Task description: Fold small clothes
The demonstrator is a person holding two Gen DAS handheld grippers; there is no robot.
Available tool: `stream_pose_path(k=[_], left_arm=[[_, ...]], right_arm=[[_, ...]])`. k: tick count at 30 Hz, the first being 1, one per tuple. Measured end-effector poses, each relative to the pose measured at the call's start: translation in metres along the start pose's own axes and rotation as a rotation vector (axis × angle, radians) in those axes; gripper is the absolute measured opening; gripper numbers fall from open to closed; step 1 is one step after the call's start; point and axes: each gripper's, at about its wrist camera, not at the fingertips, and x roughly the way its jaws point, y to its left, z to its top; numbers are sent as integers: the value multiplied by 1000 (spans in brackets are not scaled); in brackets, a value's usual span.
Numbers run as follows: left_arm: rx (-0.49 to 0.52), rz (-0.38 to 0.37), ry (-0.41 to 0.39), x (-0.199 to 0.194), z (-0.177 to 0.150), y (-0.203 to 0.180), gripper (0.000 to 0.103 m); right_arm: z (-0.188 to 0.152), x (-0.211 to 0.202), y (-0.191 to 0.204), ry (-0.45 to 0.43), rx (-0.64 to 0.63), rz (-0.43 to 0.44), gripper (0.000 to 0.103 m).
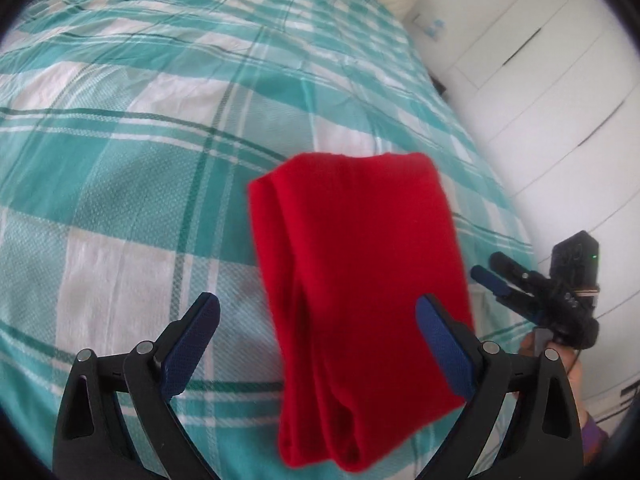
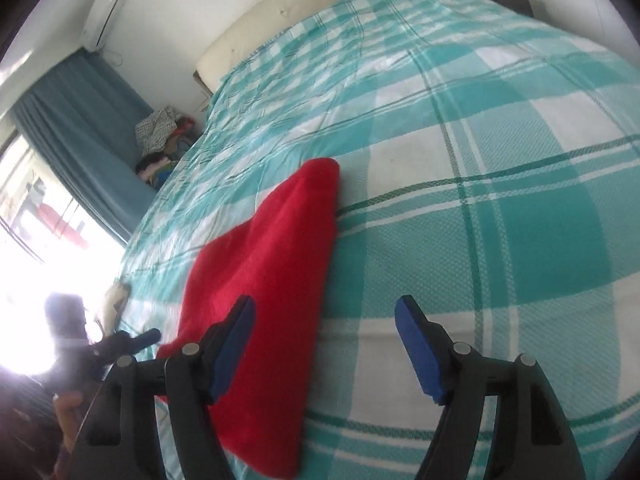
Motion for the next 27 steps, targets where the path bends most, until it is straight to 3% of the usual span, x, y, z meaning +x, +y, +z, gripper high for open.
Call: stream_pose_path(k=[3,7,9,11,12,15,20,22,24,25,27], left_arm=[[-6,12,54,20,3,6,95],[68,-2,82,33,10,-4,90],[94,26,81,38,11,-11,39],[83,43,46,33,7,-13,25],[84,50,28,27,5,-14,22],[99,47,-44,-3,3,-21,21],[164,51,-185,-63,17,-36,21],[164,78,-185,-60,30,-36,34],[161,171,-163,-43,36,-29,62],[172,252,-168,-35,34,-25,66],[216,401,-177,-27,18,-20,67]], right_arm=[[6,40,-1,98,41,114,71],[3,74,22,97,-87,0,60],[0,82,47,72,-240,-131,45],[-6,85,74,35,-386,-252,35],[-8,84,86,12,-440,-297,25],[-10,62,113,-62,-506,-304,21],[3,16,153,-185,-548,-192,20],[19,16,158,-190,-523,-172,20],[33,29,147,-150,-454,-177,23],[36,37,136,-114,-417,-195,29],[33,47,114,-78,-382,-300,57]])
